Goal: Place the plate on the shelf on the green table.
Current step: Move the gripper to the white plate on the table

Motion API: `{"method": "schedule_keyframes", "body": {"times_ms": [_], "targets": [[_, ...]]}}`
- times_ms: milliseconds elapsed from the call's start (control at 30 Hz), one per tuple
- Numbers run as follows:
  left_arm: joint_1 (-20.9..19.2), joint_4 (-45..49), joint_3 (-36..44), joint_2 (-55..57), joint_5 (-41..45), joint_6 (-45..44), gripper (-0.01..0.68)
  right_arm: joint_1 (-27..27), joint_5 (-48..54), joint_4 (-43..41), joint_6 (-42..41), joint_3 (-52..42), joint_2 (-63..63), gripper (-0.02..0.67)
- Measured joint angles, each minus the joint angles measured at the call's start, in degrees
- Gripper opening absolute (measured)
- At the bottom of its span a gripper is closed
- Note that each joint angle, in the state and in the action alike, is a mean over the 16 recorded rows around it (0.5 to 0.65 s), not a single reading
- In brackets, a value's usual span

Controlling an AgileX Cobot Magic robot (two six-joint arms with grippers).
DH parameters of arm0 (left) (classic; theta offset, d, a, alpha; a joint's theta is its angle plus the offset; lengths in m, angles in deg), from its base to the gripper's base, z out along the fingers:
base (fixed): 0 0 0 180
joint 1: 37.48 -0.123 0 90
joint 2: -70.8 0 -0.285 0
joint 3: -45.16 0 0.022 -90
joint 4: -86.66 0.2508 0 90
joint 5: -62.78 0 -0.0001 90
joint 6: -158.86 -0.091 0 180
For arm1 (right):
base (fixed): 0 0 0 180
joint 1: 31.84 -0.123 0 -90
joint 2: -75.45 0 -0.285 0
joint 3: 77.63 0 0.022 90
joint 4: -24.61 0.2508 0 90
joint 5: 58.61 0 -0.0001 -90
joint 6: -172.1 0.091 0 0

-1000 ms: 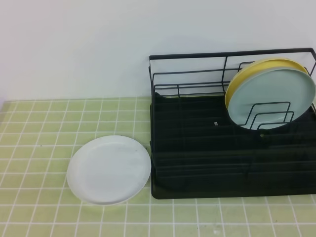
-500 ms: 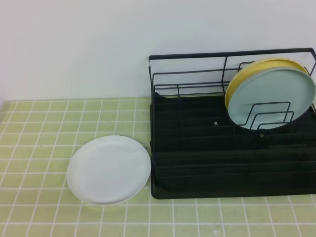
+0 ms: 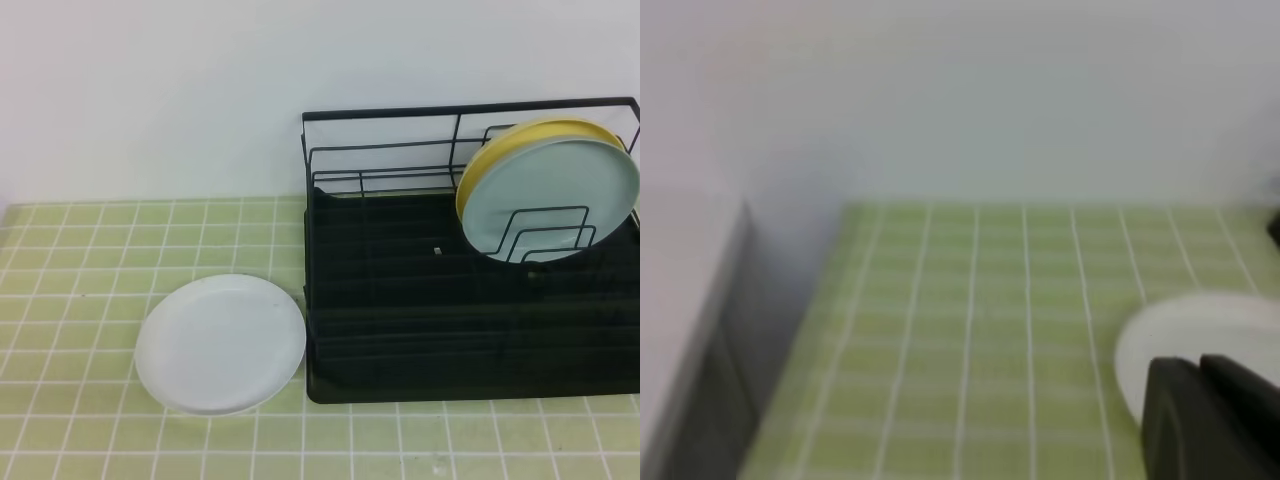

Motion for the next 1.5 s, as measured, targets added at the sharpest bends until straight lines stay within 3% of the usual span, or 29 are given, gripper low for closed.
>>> {"method": "schedule_keyframes", "body": {"times_ms": [333,633,767,1200,1333,1500], "targets": [[0.0,-5.2,-12.5,22.4,10.4,1.9,-0.002,0.0,-1.4,0.6,0.1,-0.3,-4.3,-0.001],[0.0,-9.1,-21.8,40.4,8.9,0.2,0.015,0.0,-3.4,3.3,0.4,-1.8,-4.4,-0.001],[0.0,-13.5,-25.0,46.9,7.8,-2.6,0.081,0.0,-3.7,5.0,0.1,-2.6,-4.4,-0.001],[0.0,-28.8,-34.9,65.5,12.0,-15.3,0.434,0.0,-3.5,7.8,-1.1,-3.6,-4.4,-0.001],[0.0,-29.8,-36.9,70.6,12.4,-17.5,0.464,0.0,-3.5,8.0,-1.1,-3.8,-4.4,-0.001],[0.0,-30.0,-38.5,76.5,11.7,-18.9,0.447,0.0,-3.5,8.3,-1.5,-3.8,-4.4,-0.001]]}}
